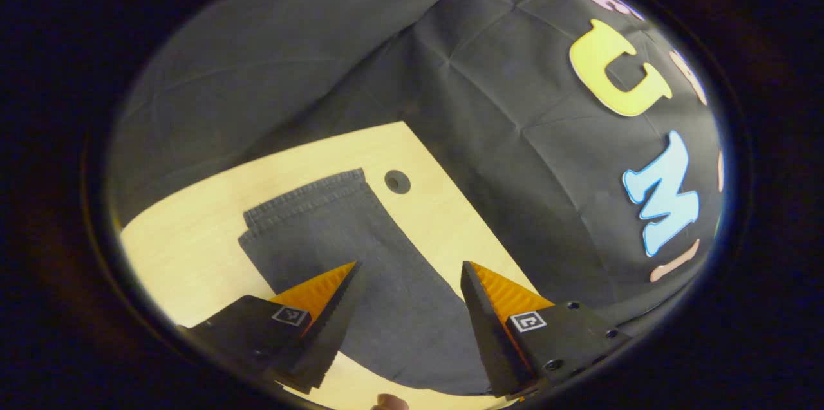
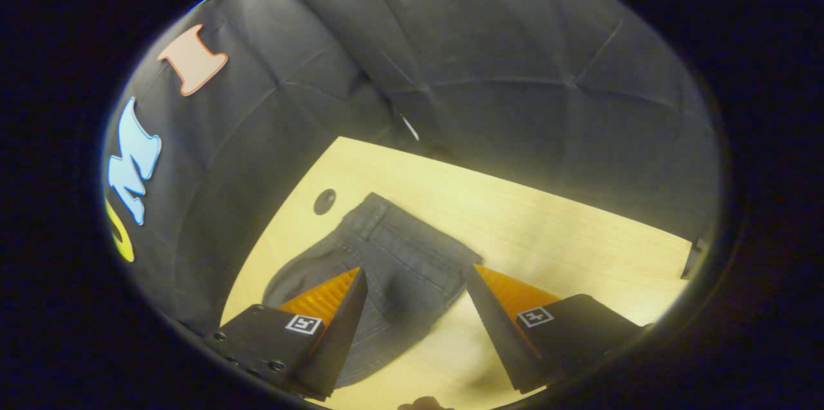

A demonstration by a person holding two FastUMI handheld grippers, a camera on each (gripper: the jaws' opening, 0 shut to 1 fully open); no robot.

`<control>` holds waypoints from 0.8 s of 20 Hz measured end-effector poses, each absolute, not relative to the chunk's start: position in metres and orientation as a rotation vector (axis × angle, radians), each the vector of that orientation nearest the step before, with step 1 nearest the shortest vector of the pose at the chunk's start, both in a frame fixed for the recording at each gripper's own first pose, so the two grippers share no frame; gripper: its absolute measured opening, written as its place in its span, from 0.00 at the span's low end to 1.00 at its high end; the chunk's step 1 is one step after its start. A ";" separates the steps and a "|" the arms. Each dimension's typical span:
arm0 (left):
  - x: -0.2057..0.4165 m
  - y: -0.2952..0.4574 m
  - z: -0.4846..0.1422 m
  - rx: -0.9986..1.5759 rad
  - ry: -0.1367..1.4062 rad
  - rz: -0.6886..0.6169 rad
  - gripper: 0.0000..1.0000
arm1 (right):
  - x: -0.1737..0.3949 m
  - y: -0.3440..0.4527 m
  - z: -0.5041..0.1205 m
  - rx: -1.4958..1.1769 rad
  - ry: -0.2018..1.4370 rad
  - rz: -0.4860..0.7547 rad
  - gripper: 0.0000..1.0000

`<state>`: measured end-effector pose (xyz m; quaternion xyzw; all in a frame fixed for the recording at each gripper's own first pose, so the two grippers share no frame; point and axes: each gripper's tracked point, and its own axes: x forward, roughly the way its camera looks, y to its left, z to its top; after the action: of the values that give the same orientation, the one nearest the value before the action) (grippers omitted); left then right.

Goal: Grasp the waist and the cuffs of the jeans and fold them to make the two legs overlap; first hold the waist and fold one-third of the jeans toward the cuffs, then hold the cuffs and fold the remaining one-third in the same direction to finish folding.

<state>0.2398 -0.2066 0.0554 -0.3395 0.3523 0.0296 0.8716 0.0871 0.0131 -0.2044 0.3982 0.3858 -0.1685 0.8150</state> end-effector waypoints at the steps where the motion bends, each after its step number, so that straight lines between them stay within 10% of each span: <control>1: 0.232 -0.206 0.061 -0.679 0.720 0.061 0.98 | 0.086 0.019 -0.208 0.877 0.836 -0.371 0.94; 8: 0.186 -0.222 0.104 -0.553 0.621 0.001 0.98 | 0.094 0.039 -0.232 0.955 0.841 -0.462 0.90; 16: 0.139 -0.257 0.112 -0.495 0.614 -0.064 0.98 | 0.100 0.046 -0.223 1.062 0.827 -0.298 0.28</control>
<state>0.1395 -0.2573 0.1118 -0.2412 0.2988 -0.0310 0.9228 0.0996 0.0459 -0.2233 0.4898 0.3816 -0.1376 0.7717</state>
